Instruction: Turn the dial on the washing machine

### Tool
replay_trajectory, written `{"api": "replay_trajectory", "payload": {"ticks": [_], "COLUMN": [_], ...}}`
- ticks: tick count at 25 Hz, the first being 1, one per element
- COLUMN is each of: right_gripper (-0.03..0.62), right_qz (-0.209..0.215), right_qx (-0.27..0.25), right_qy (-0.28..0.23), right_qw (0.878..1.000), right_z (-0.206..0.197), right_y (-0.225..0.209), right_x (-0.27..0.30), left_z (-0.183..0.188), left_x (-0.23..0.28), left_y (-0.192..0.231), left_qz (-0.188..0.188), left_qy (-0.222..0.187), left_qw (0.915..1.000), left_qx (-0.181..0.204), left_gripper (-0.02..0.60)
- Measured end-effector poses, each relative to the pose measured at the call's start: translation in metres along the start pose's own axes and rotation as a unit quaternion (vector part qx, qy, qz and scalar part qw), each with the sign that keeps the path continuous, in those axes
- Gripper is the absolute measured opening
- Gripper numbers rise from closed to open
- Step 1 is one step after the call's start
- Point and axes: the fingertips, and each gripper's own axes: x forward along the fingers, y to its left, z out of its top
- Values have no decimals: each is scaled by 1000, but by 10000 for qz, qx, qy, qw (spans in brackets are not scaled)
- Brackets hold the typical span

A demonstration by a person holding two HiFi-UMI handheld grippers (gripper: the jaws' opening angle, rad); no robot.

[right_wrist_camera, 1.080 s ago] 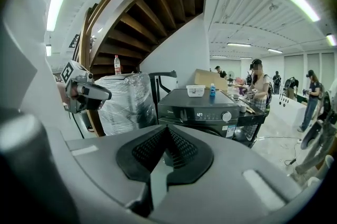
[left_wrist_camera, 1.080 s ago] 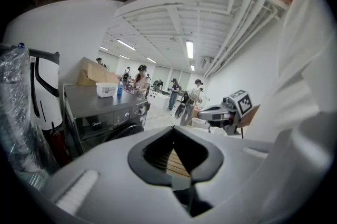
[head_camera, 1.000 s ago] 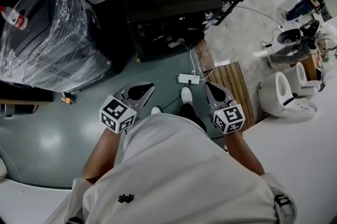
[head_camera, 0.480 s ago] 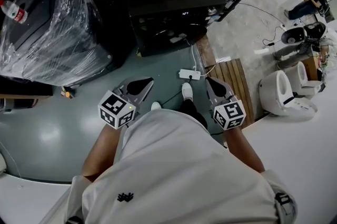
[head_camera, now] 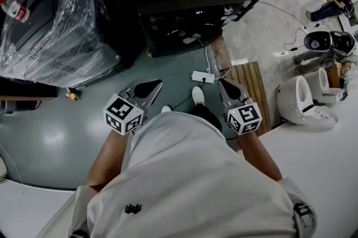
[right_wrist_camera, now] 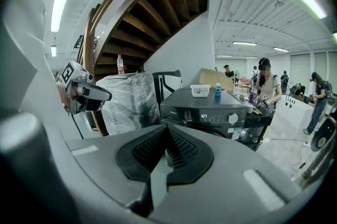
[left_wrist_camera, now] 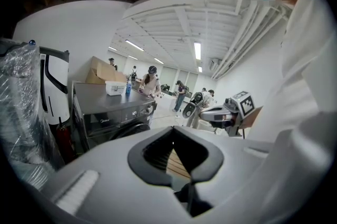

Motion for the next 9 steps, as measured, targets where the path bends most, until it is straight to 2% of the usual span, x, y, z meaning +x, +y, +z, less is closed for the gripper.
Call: {"api": "replay_trajectory", "payload": {"ticks": [9], "right_gripper": [2], "right_qz": [153], "right_qx": [-45], "right_qy": [-40], "right_qw": [9999], "right_z": [3], "right_y": [-34], "right_x": [12], "left_z": [11], "left_x": [30], "left_y": [4], "left_qz": [151], "left_qy": [14], "left_qw": [9999], "left_qx": [-8], "left_gripper": [57]}}
